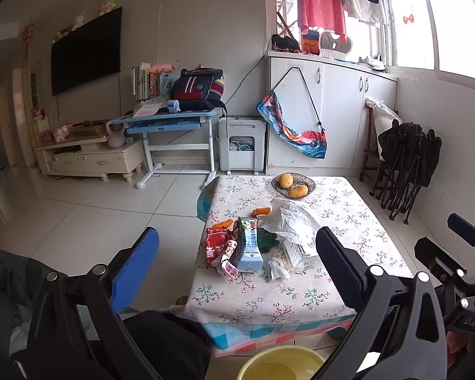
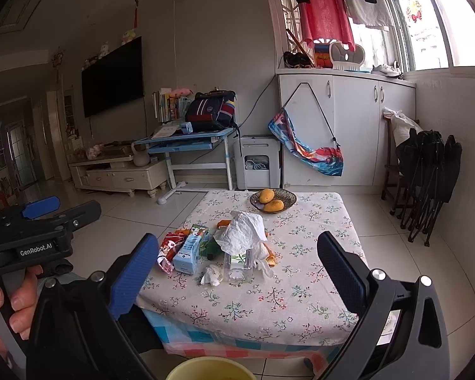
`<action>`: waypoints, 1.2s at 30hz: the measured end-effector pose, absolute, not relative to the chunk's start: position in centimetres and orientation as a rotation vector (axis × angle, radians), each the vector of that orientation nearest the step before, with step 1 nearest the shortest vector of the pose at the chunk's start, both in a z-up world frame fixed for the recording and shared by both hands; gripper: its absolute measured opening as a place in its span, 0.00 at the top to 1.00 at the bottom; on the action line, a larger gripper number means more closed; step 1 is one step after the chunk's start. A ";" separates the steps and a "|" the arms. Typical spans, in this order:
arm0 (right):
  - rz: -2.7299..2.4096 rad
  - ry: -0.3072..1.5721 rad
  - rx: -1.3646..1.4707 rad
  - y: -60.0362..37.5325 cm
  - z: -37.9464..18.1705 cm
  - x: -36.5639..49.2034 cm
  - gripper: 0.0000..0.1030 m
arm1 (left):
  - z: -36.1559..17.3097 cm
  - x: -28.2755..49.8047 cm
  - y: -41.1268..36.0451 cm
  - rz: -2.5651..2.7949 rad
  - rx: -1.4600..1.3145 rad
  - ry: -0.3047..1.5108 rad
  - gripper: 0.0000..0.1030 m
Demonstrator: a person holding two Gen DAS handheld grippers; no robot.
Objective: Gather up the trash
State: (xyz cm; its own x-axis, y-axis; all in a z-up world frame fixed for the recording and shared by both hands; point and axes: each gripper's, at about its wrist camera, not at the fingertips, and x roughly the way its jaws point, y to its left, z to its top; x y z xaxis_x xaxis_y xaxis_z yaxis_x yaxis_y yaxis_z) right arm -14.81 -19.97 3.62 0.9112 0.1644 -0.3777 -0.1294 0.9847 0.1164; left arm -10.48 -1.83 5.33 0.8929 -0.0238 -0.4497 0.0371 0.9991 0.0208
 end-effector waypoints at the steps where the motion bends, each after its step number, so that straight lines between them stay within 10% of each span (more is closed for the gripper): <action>1: 0.153 0.389 0.099 -19.9 3.8 -15.0 0.06 | 5.5 -10.9 -1.8 -0.032 0.031 0.461 0.07; 36: 0.156 0.372 0.114 -18.8 4.3 -17.9 0.06 | 6.9 -13.0 -1.9 -0.040 0.035 0.451 0.07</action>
